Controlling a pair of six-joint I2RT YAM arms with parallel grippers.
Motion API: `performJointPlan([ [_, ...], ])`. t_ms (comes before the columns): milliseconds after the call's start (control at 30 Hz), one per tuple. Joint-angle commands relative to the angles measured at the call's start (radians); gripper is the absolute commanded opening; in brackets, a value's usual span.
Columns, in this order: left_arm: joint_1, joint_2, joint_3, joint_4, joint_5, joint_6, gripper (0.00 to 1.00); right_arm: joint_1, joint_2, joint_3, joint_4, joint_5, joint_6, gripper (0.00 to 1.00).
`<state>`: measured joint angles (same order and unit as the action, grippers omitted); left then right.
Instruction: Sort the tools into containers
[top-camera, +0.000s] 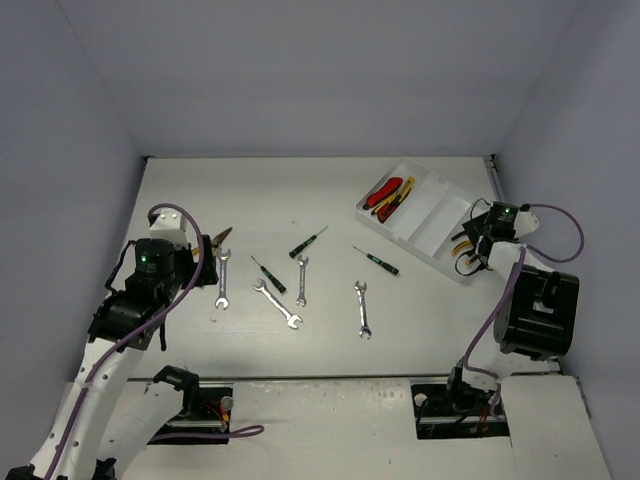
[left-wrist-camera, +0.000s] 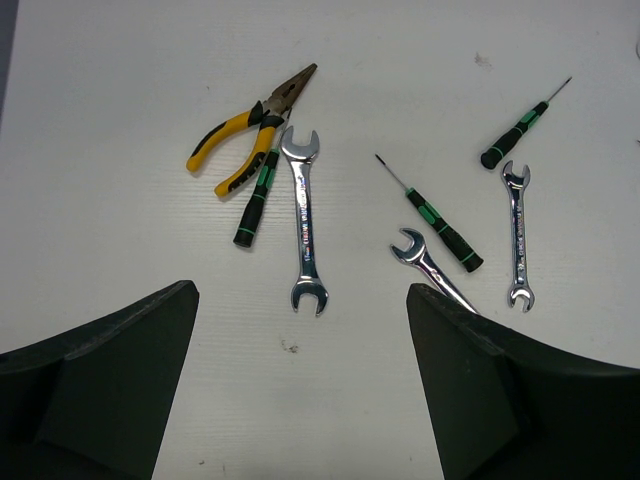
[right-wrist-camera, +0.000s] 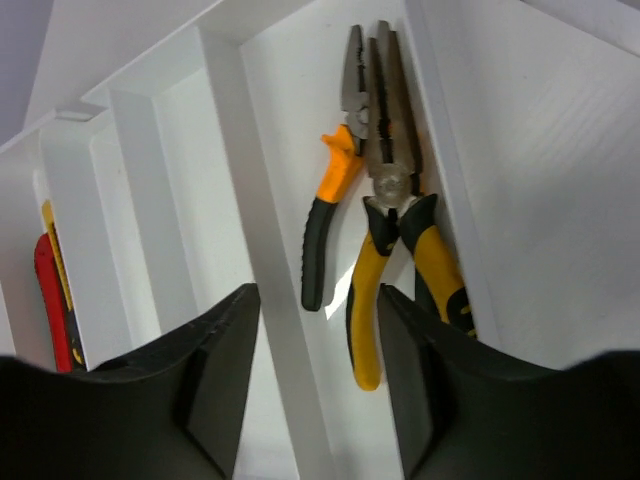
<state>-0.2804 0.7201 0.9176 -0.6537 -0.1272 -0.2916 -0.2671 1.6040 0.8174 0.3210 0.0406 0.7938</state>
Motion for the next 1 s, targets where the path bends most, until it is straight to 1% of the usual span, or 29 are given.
performJointPlan([
  [0, 0.009, 0.013, 0.012, 0.048, 0.002, 0.005, 0.83, 0.049, -0.111, 0.075, -0.039, 0.098, -0.115, 0.52],
  [33, 0.009, 0.013, 0.01, 0.048, -0.001, 0.007, 0.83, 0.058, -0.128, 0.082, -0.053, 0.103, -0.133, 0.55],
  [100, 0.01, 0.014, 0.004, 0.053, -0.008, 0.015, 0.83, 0.093, -0.182, 0.082, -0.091, 0.106, -0.18, 0.57],
  [133, 0.01, 0.019, 0.002, 0.055, -0.01, 0.019, 0.83, 0.109, -0.205, 0.079, -0.102, 0.085, -0.217, 0.57],
  [200, 0.01, 0.045, 0.003, 0.058, -0.023, 0.022, 0.83, 0.139, -0.263, 0.067, -0.123, -0.016, -0.277, 0.57],
  [233, 0.01, 0.057, 0.003, 0.058, -0.026, 0.026, 0.83, 0.154, -0.283, 0.054, -0.134, -0.041, -0.308, 0.57],
  [300, 0.011, 0.102, 0.003, 0.066, -0.032, 0.048, 0.83, 0.168, -0.361, 0.024, -0.147, -0.127, -0.347, 0.57],
  [433, 0.022, 0.213, -0.002, 0.109, -0.027, 0.069, 0.83, 0.18, -0.453, -0.045, -0.156, -0.262, -0.407, 0.57],
  [500, 0.055, 0.267, 0.0, 0.13, -0.004, 0.071, 0.83, 0.191, -0.491, -0.084, -0.155, -0.271, -0.411, 0.57],
  [600, 0.119, 0.396, 0.029, 0.159, 0.067, 0.07, 0.82, 0.212, -0.501, -0.109, -0.152, -0.279, -0.419, 0.57],
  [667, 0.183, 0.486, 0.051, 0.171, 0.108, 0.06, 0.77, 0.221, -0.497, -0.117, -0.15, -0.288, -0.419, 0.56],
  [767, 0.261, 0.61, 0.091, 0.211, 0.137, 0.065, 0.65, 0.244, -0.488, -0.121, -0.14, -0.307, -0.414, 0.56],
  [800, 0.271, 0.638, 0.108, 0.224, 0.158, 0.079, 0.61, 0.254, -0.486, -0.123, -0.136, -0.309, -0.41, 0.56],
  [967, 0.339, 0.786, 0.178, 0.27, 0.111, 0.151, 0.58, 0.261, -0.501, -0.139, -0.117, -0.331, -0.393, 0.56],
])
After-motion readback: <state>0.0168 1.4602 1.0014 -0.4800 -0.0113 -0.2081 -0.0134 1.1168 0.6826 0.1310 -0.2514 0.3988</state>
